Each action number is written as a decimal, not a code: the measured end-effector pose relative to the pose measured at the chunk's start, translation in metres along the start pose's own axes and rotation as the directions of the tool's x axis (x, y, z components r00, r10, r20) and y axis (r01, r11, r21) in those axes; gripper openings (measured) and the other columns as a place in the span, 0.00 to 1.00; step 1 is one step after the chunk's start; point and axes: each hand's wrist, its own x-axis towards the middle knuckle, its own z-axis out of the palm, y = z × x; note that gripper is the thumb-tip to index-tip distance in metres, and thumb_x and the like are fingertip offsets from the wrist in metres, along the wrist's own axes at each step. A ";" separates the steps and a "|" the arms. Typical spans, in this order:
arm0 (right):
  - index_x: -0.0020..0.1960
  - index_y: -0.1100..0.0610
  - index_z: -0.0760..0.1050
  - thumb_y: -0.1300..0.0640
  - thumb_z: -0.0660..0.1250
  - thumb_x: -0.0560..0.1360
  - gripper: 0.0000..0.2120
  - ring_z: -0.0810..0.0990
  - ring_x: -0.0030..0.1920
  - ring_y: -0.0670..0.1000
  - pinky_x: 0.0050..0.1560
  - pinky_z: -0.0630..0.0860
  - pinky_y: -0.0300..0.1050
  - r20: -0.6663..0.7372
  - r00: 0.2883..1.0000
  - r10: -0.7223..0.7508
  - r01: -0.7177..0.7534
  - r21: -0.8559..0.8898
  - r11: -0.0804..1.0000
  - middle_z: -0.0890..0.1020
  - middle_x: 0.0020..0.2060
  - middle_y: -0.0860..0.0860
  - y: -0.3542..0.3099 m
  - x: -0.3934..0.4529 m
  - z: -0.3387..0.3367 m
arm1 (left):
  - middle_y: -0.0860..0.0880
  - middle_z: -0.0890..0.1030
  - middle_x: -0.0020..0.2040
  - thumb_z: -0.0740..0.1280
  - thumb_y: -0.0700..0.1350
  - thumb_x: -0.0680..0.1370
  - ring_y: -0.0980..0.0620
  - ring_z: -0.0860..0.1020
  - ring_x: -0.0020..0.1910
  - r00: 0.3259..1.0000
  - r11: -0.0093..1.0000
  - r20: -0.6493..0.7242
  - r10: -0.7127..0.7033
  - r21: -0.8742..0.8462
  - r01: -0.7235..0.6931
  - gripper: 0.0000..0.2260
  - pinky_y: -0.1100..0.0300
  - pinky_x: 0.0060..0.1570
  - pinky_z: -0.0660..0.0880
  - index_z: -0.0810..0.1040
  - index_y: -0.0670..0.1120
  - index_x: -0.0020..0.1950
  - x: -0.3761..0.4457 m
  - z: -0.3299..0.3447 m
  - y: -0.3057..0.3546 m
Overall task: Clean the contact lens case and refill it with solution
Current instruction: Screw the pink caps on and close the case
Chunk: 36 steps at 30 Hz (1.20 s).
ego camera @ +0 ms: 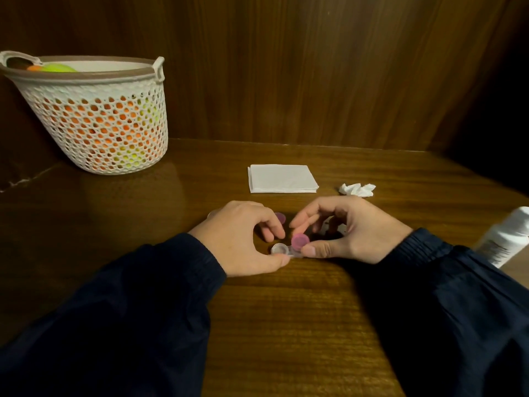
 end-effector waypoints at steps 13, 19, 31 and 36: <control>0.58 0.49 0.84 0.55 0.82 0.69 0.18 0.86 0.55 0.48 0.65 0.79 0.60 0.002 0.998 0.059 -0.059 -0.038 0.998 0.89 0.52 0.46 0.000 0.002 0.004 | 0.62 0.81 0.44 0.72 0.66 0.66 0.64 0.79 0.47 0.999 0.998 0.010 -0.053 -0.027 0.053 0.14 0.43 0.57 0.79 0.83 0.59 0.44 0.000 -0.004 0.005; 0.58 0.49 0.84 0.55 0.82 0.69 0.19 0.86 0.56 0.48 0.66 0.78 0.59 0.007 0.998 0.064 -0.064 -0.052 0.997 0.89 0.52 0.46 0.000 0.001 0.004 | 0.61 0.81 0.44 0.73 0.64 0.67 0.63 0.79 0.46 0.999 0.998 0.007 -0.049 -0.039 0.049 0.12 0.43 0.57 0.79 0.84 0.59 0.44 0.000 -0.003 0.006; 0.55 0.49 0.85 0.55 0.84 0.68 0.17 0.86 0.53 0.43 0.72 0.72 0.55 0.002 0.999 0.041 -0.040 -0.152 0.988 0.89 0.48 0.42 -0.003 0.002 0.004 | 0.60 0.82 0.44 0.76 0.60 0.70 0.63 0.79 0.44 0.999 0.998 0.001 -0.047 -0.048 0.047 0.08 0.47 0.53 0.79 0.85 0.58 0.44 0.000 0.000 0.002; 0.53 0.45 0.85 0.49 0.84 0.67 0.16 0.83 0.50 0.37 0.62 0.70 0.41 -0.010 0.999 0.050 -0.051 -0.245 0.968 0.87 0.45 0.35 -0.004 0.002 0.006 | 0.59 0.82 0.44 0.77 0.59 0.71 0.71 0.75 0.35 1.000 0.998 -0.004 -0.025 -0.059 0.025 0.08 0.59 0.37 0.66 0.85 0.57 0.45 0.001 0.003 -0.001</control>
